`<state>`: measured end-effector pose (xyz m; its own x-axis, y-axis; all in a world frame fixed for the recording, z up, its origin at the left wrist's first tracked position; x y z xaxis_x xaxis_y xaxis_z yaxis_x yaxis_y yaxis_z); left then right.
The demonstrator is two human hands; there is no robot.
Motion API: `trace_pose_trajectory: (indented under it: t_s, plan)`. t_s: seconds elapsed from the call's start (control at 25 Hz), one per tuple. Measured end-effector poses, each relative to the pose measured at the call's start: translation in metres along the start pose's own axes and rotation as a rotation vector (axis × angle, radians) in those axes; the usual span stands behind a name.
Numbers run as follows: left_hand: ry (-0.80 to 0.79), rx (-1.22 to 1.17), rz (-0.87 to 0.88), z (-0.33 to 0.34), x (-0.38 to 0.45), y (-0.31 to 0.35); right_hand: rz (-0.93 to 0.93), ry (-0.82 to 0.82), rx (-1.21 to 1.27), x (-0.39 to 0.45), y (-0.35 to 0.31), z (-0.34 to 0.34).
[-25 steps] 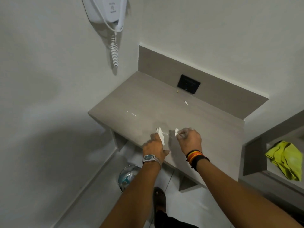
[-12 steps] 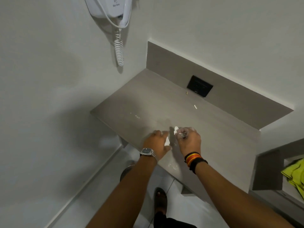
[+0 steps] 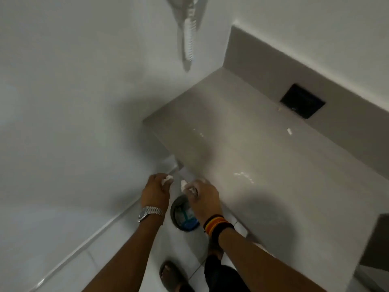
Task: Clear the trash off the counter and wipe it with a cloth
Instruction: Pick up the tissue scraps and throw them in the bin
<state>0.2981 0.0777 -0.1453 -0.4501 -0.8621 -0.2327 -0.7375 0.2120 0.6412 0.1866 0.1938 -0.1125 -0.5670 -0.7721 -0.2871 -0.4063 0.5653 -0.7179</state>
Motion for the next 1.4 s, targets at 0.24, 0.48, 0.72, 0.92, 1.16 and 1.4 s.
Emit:
trace_pose_trajectory:
  t_s: [0.24,0.48,0.72,0.92,1.16,1.4]
  plan:
    - [-0.2,-0.096,-0.342,0.1,-0.032,-0.131,0.3,-0.152,0.019,0.027,0.099,0.127]
    - [-0.311,-0.077,-0.41,0.264,0.011,-0.224,0.461,-0.17,-0.036,0.077,0.259,0.238]
    - [-0.362,0.157,-0.075,0.261,-0.008,-0.221,0.206,-0.307,-0.269,0.062,0.277,0.238]
    - [-0.254,0.441,0.268,0.136,-0.03,-0.149,-0.093,-0.251,-0.519,0.032,0.149,0.17]
    - [-0.069,0.607,0.475,-0.016,-0.034,-0.025,-0.24,0.041,-0.615,-0.007,-0.016,0.062]
    - [0.017,0.686,0.769,-0.069,0.012,0.093,-0.121,0.318,-0.527,0.02,-0.042,-0.076]
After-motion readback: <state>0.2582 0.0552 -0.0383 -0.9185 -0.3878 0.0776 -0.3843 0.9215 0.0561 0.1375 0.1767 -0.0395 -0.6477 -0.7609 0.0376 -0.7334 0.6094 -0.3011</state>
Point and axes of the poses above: each hand's wrist, its own x-axis towards the middle knuckle, its own z-axis out of the palm, y = z × x, the point moved 1 cm from there along x, towards the middle knuckle, and after that the axes turned 6 degrees about -y, right-handed, at the moved point
